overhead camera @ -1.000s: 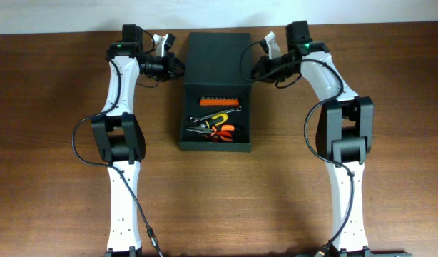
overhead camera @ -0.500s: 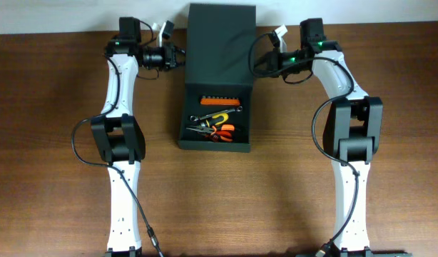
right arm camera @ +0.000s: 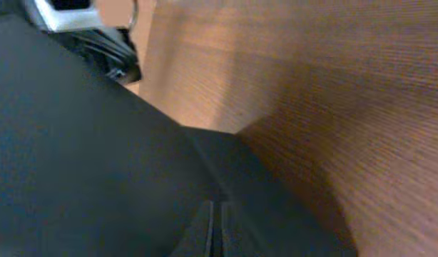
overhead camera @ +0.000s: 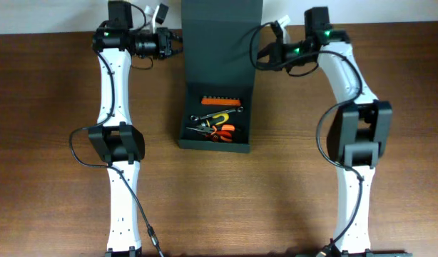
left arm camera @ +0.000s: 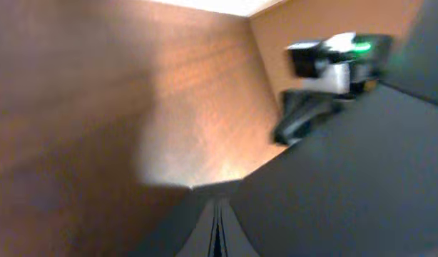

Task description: Pack container

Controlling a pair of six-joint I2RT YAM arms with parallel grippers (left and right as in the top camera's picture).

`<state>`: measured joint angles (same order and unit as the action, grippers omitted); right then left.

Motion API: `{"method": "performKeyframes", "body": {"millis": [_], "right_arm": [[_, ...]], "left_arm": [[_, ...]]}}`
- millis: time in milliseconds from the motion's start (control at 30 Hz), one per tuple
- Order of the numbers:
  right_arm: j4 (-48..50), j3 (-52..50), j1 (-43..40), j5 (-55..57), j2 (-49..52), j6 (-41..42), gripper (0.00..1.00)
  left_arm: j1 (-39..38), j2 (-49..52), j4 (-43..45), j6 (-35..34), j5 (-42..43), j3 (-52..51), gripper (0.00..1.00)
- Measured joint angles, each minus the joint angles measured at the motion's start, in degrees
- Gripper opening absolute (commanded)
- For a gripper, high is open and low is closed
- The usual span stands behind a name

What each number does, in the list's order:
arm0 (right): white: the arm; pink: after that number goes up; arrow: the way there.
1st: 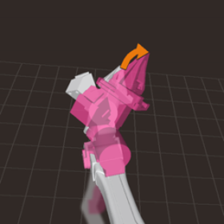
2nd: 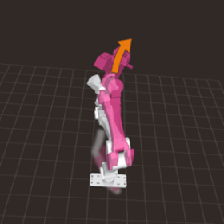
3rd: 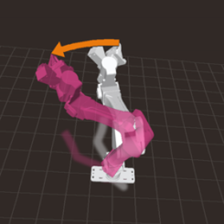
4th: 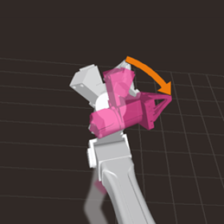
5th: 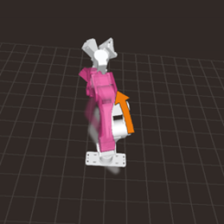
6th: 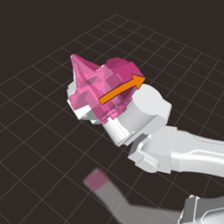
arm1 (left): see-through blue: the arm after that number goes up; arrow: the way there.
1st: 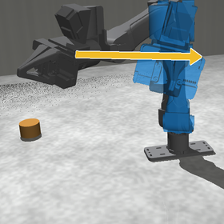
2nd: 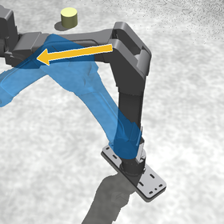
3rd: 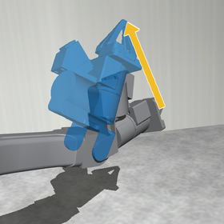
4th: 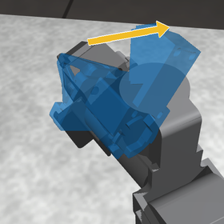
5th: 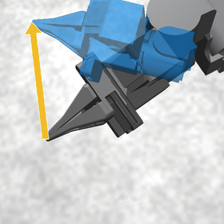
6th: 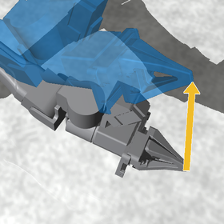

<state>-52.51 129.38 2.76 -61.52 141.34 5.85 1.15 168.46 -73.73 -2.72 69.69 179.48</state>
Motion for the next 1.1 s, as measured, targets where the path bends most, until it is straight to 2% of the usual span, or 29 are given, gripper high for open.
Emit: {"method": "performKeyframes", "body": {"millis": [200,367,800,933,1100], "right_arm": [[-9.7,0.31,0.61,7.37,-9.38,-3.89,0.04],[-17.79,0.7,2.8,13.88,-14.64,-7.52,0.04],[-27.67,0.72,7.1,23.1,-16.96,-10.64,0.04],[-29.0,0.72,8.92,28.15,-20.11,-10.73,0.04],[-30.23,0.72,13.05,36.98,-25.4,-10.08,0.04]], "left_arm": [[-0.02,-2.51,-14.69,6.49,-4.87,-0.02,0.02],[0.0,-8.13,-22.34,10.86,-9.55,-0.02,0.02],[0.0,-20.24,-22.75,12.57,-17.68,0.0,0.02],[-0.42,-21.57,-22.8,12.33,-25.22,0.0,0.02],[-3.1,-24.24,-22.91,12.13,-39.1,0.0,0.02]]}}
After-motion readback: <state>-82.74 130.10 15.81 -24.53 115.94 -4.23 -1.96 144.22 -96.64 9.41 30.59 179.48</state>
